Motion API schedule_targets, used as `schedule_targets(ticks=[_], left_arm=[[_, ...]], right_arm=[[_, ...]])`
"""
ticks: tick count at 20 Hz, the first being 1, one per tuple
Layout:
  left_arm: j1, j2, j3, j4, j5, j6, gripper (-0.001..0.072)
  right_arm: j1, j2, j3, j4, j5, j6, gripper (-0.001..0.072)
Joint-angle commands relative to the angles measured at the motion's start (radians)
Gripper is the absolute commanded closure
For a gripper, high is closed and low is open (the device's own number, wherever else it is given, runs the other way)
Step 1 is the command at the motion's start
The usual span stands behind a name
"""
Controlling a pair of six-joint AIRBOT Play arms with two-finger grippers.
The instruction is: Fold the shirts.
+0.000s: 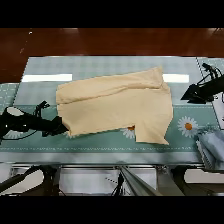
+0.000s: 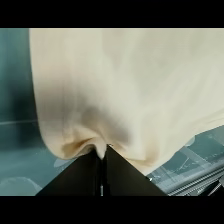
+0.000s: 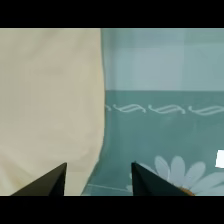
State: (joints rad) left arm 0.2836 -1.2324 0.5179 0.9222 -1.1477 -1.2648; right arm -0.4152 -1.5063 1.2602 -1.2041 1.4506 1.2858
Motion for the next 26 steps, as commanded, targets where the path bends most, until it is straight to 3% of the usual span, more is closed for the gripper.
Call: schedule_targets(ticks=[1,5,12,13,15,18,22,24,26], left_arm=[[0.001,0.001,0.000,-0.003,-0.033,0.023,0.0686],[0.001,0.001,0.000,-0.003,-0.033,0.024,0.0686],[0.001,0.001,0.000,-0.003,-0.030,0.024,0.0686],[0.001,0.001,0.000,-0.003,-0.024,0.024,0.0686],[0.001,0.001,0.000,-0.003,-0.007,0.024,0.0686],[0.005,0.004,0.009,-0.007,0.002,0.045,0.0686],[0.011,0.048,0.143,-0.023,-0.049,0.072,0.0686],[0.011,0.083,0.262,-0.039,-0.041,0.068,0.0686],[0.010,0.089,0.370,-0.057,0.007,0.064,0.0686]], right_arm=[[-0.074,0.052,-0.153,0.046,-0.019,-0.025,0.0219],[-0.106,0.114,-0.333,0.079,-0.087,-0.061,0.0215],[0.010,0.114,-0.472,0.185,-0.267,-0.047,0.0215],[0.035,0.114,-0.483,0.186,-0.293,-0.045,0.0236],[0.076,0.113,-0.485,0.185,-0.348,-0.029,0.0353],[0.094,0.113,-0.478,0.222,-0.413,-0.005,0.0667],[0.095,0.139,-0.334,0.427,-0.370,-0.099,0.0668],[0.095,0.142,-0.220,0.560,-0.415,-0.099,0.0669],[0.123,0.140,-0.117,0.598,-0.521,-0.098,0.0670]])
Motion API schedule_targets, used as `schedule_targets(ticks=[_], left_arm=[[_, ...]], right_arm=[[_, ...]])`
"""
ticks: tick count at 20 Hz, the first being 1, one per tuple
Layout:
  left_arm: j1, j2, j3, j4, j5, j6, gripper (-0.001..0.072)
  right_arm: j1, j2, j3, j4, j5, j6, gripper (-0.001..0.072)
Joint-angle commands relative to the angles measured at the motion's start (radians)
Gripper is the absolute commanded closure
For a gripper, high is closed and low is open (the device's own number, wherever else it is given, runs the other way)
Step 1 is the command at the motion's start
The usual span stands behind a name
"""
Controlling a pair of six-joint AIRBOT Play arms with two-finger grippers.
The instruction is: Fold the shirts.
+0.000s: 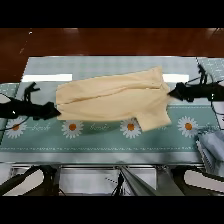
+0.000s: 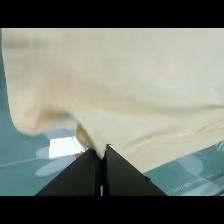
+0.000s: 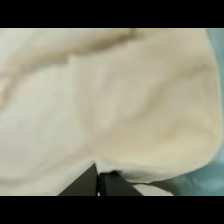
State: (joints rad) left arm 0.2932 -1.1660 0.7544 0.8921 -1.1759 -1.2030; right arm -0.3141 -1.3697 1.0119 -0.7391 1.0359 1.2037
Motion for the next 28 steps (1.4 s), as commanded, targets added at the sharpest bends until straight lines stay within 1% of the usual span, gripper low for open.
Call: schedule_targets(ticks=[1,5,7,8,10,11,16,17,18,19,20,22,23,24,25,26,27,28], left_arm=[[-0.001,0.018,0.167,-0.042,0.081,0.002,0.0686],[-0.001,-0.053,0.185,-0.130,0.264,0.003,0.0686],[-0.001,-0.110,0.185,-0.195,0.330,0.008,0.0687],[-0.001,-0.140,0.185,-0.249,0.351,0.043,0.0686],[-0.005,-0.196,0.190,-0.354,0.365,0.132,0.0686],[-0.009,-0.229,0.204,-0.375,0.364,0.156,0.0686],[-0.038,-0.369,0.281,-0.377,0.364,0.162,0.0681],[-0.038,-0.384,0.282,-0.377,0.360,0.163,0.0619],[-0.033,-0.395,0.282,-0.376,0.347,0.162,0.0478],[-0.024,-0.399,0.282,-0.376,0.330,0.162,0.0340],[-0.010,-0.399,0.282,-0.376,0.309,0.162,0.0297],[0.032,-0.393,0.283,-0.376,0.247,0.162,0.0297],[0.060,-0.392,0.283,-0.376,0.206,0.162,0.0297],[0.087,-0.392,0.283,-0.376,0.158,0.161,0.0297],[0.109,-0.392,0.283,-0.376,0.117,0.161,0.0297],[0.127,-0.392,0.283,-0.376,0.082,0.161,0.0297],[0.137,-0.392,0.283,-0.376,0.056,0.161,0.0297],[0.138,-0.392,0.283,-0.376,0.039,0.162,0.0297]], right_arm=[[0.047,-0.005,0.176,0.126,-0.166,-0.016,0.0670],[0.150,-0.120,0.314,0.126,-0.367,-0.015,0.0670],[0.183,-0.200,0.369,0.127,-0.414,-0.016,0.0670],[0.195,-0.241,0.394,0.127,-0.431,-0.016,0.0670],[0.212,-0.309,0.432,0.128,-0.457,-0.015,0.0670],[0.212,-0.336,0.446,0.129,-0.465,-0.014,0.0670],[0.211,-0.410,0.453,0.130,-0.461,0.013,0.0667],[0.211,-0.415,0.453,0.127,-0.451,0.013,0.0664],[0.211,-0.415,0.453,0.123,-0.443,0.012,0.0587],[0.204,-0.413,0.453,0.104,-0.435,0.012,0.0461],[0.193,-0.407,0.453,0.074,-0.420,0.010,0.0421],[0.153,-0.384,0.453,-0.034,-0.370,0.011,0.0410],[0.128,-0.367,0.453,-0.113,-0.337,0.019,0.0410],[0.103,-0.349,0.453,-0.200,-0.299,0.042,0.0379],[0.081,-0.337,0.453,-0.281,-0.262,0.074,0.0291],[0.058,-0.332,0.453,-0.348,-0.220,0.129,0.0201],[0.037,-0.335,0.453,-0.369,-0.169,0.164,0.0158],[0.016,-0.344,0.453,-0.359,-0.119,0.173,0.0153]])
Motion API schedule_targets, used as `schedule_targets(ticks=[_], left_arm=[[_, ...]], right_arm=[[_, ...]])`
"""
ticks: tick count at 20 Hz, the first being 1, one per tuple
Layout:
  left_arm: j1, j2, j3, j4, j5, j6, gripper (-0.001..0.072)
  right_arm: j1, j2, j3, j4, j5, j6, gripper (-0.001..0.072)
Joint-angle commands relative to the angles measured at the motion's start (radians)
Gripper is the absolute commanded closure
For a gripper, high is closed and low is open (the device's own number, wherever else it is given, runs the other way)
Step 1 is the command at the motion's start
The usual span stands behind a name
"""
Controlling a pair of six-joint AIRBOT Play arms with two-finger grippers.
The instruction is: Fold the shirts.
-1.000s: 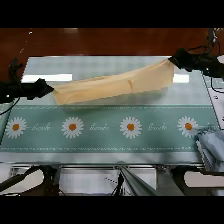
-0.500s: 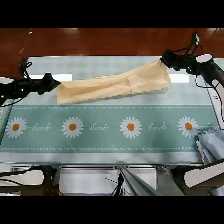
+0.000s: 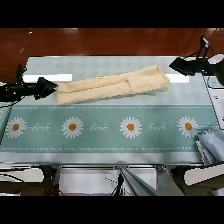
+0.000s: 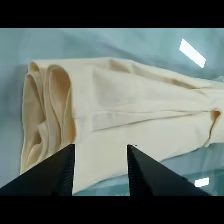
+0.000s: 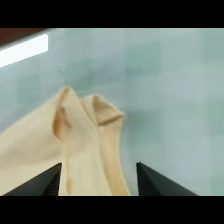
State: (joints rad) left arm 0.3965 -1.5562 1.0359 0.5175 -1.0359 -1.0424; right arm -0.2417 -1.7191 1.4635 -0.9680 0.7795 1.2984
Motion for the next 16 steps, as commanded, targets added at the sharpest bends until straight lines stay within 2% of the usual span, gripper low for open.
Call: schedule_targets(ticks=[1,5,8,12,13,14,15,16], left_arm=[[0.034,-0.002,0.001,-0.002,-0.109,0.001,0.0297],[0.005,-0.002,0.001,-0.002,-0.124,0.001,0.0297],[-0.020,-0.002,0.001,-0.003,-0.131,0.001,0.0298],[-0.045,-0.002,0.001,-0.026,-0.144,0.002,0.0299],[-0.046,-0.002,0.002,-0.041,-0.147,0.002,0.0302],[-0.046,-0.002,0.002,-0.063,-0.154,0.002,0.0312],[-0.046,-0.002,0.008,-0.076,-0.163,0.000,0.0317],[-0.046,-0.002,0.018,-0.089,-0.177,-0.002,0.0338]], right_arm=[[-0.076,-0.011,0.001,-0.089,0.189,0.078,0.0105],[-0.103,-0.097,0.001,0.142,0.292,0.054,0.0104],[-0.049,-0.147,0.001,0.240,0.281,0.023,0.0104],[0.039,-0.192,0.001,0.285,0.204,0.019,0.0123],[0.060,-0.189,0.001,0.282,0.163,-0.007,0.0281],[0.072,-0.178,0.001,0.282,0.138,-0.037,0.0537],[0.076,-0.163,0.001,0.281,0.128,-0.048,0.0655],[0.076,-0.142,0.001,0.280,0.128,-0.064,0.0667]])
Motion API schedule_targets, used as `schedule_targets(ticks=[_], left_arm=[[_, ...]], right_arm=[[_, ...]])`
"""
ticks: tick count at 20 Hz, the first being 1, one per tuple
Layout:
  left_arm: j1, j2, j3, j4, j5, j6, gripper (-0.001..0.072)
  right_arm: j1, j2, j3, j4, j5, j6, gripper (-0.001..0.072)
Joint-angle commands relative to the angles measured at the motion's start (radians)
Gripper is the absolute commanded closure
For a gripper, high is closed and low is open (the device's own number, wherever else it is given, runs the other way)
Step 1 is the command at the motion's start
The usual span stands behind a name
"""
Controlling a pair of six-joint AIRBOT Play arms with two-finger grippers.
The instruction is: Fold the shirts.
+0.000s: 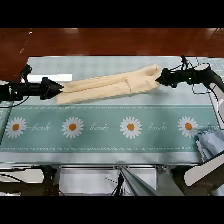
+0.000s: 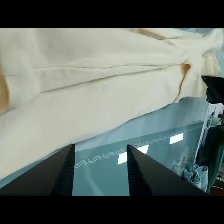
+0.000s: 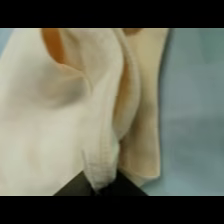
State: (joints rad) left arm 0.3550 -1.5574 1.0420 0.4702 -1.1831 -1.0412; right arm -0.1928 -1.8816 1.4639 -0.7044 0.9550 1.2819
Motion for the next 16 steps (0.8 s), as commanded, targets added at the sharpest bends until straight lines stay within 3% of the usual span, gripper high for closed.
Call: schedule_targets(ticks=[1,3,4,8,16], left_arm=[[-0.006,0.000,0.024,-0.063,-0.048,-0.003,0.0431],[-0.017,0.000,0.048,-0.119,-0.092,-0.002,0.0661],[-0.034,0.002,0.056,-0.142,-0.093,-0.003,0.0686],[-0.180,0.050,0.060,-0.175,0.024,-0.003,0.0687],[-0.590,0.078,0.060,-0.175,0.231,-0.030,0.0687]], right_arm=[[0.026,0.049,0.001,0.009,-0.042,-0.056,0.0667],[0.024,0.122,0.001,-0.043,-0.005,-0.057,0.0667],[0.026,0.166,0.001,-0.085,0.030,-0.056,0.0668],[0.064,0.357,0.001,-0.254,0.167,0.005,0.0668],[0.231,0.666,0.001,-0.517,0.281,0.211,0.0668]])
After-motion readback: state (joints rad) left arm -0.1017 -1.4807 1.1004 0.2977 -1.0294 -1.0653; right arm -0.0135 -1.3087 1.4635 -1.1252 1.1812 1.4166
